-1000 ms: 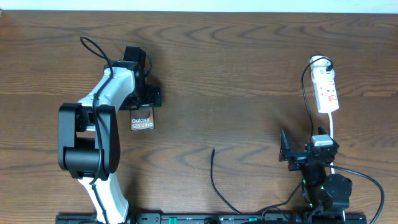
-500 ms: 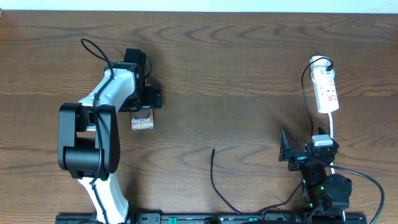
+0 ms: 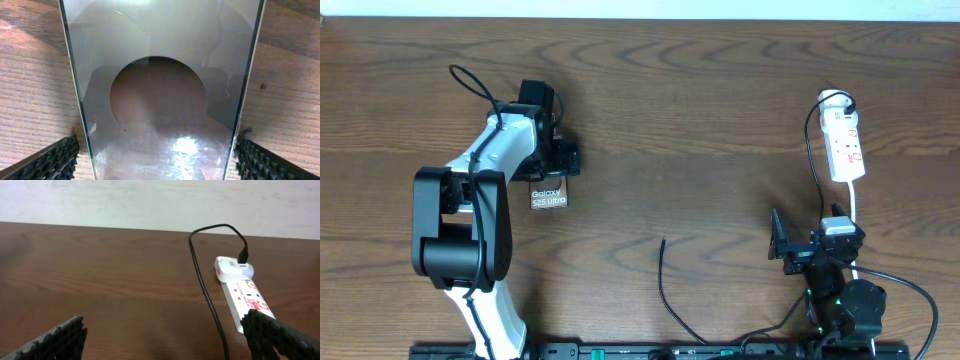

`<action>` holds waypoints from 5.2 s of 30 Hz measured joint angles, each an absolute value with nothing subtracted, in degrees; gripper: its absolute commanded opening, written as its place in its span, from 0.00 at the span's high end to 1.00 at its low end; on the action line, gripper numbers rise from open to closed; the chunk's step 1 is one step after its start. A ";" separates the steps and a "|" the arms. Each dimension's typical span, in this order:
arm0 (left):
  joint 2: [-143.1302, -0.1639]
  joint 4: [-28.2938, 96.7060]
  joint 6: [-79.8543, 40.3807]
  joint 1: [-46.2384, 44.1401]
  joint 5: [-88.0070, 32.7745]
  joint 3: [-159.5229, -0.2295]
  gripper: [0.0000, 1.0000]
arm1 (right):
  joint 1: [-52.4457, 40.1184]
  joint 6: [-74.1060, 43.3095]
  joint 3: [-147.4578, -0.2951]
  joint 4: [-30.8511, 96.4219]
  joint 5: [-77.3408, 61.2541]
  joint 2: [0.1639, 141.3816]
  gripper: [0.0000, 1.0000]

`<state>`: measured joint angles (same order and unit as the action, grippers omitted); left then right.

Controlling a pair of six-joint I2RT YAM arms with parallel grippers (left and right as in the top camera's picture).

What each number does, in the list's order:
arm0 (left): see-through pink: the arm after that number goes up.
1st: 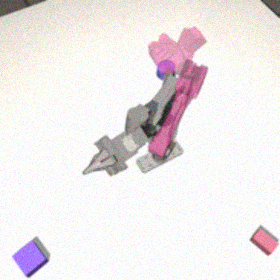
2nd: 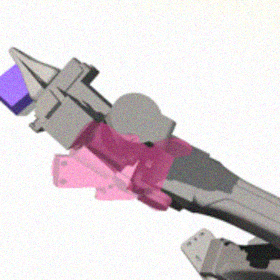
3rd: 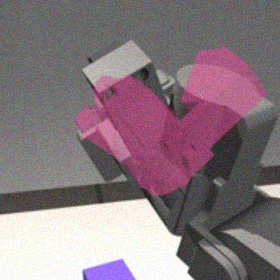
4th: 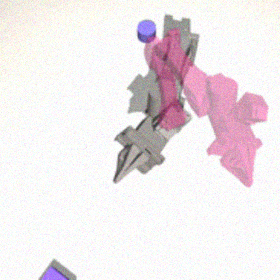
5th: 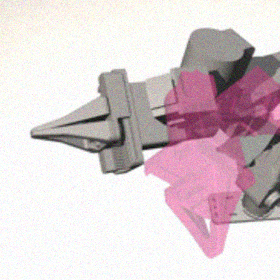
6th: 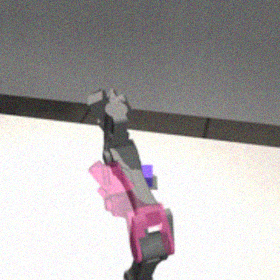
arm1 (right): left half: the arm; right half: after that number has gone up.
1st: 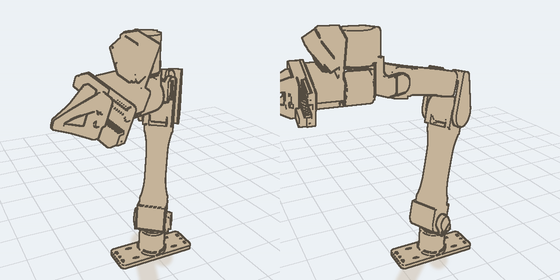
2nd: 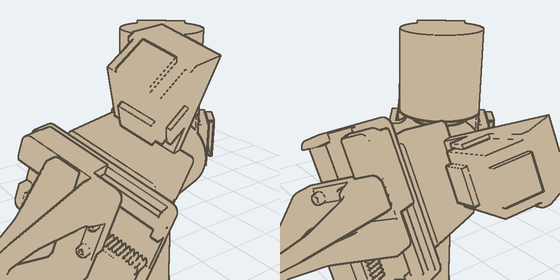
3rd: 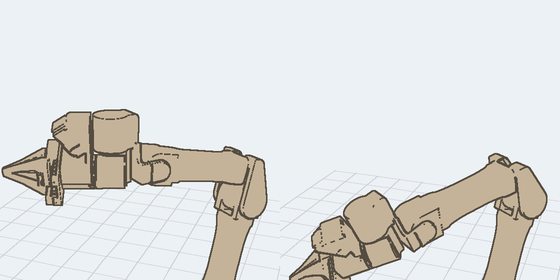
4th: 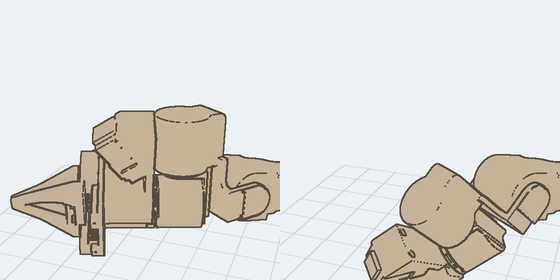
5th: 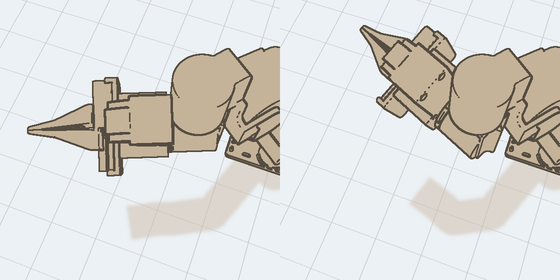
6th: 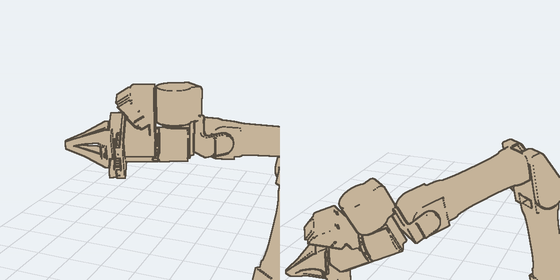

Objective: Plug charger to phone and switch on socket
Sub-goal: 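Close the left gripper on the phone's long edges, then lift the phone with the left gripper and tilt it upright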

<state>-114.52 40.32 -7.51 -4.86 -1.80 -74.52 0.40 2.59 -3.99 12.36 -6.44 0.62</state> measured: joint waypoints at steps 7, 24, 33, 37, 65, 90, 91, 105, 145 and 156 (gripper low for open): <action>-114.52 40.03 -7.51 -4.86 -2.63 -74.48 0.01 | 0.40 2.59 -3.99 12.34 -6.44 0.62 0.01; -114.52 39.81 -7.51 -4.71 -2.85 -74.43 0.02 | 0.40 2.59 -3.99 12.36 -6.44 0.62 0.01; -114.52 39.81 -7.51 -4.69 -2.85 -74.43 0.03 | 0.40 2.59 -3.99 12.36 -6.44 0.62 0.01; -114.52 39.79 -7.51 -4.58 -2.85 -74.43 0.07 | 0.40 2.59 -3.99 12.36 -6.44 0.62 0.01; -114.52 39.53 -7.51 -4.49 -2.72 -74.43 0.25 | 0.40 2.59 -3.99 12.36 -6.44 0.62 0.01; -114.50 39.51 -7.49 -4.49 -2.76 -74.43 0.37 | 0.40 2.61 -3.99 12.36 -6.44 0.62 0.01; -114.50 39.51 -7.49 -4.49 -2.76 -74.43 0.37 | 0.40 2.59 -3.99 12.36 -6.44 0.62 0.01; -114.50 39.51 -7.49 -4.49 -2.76 -74.43 0.59 | 0.40 2.61 -3.99 12.36 -6.44 0.62 0.01; -99.44 40.12 -7.51 -4.71 -11.66 -74.43 0.92 | 0.40 2.59 -3.99 12.36 -6.44 0.62 0.01; -93.65 41.63 -21.98 -4.71 -28.14 -74.43 0.92 | 0.40 2.59 -3.99 12.34 -6.44 0.62 0.01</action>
<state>-93.65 41.63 -21.98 -4.71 -28.14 -74.43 0.40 2.59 -3.99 12.34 -6.44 0.62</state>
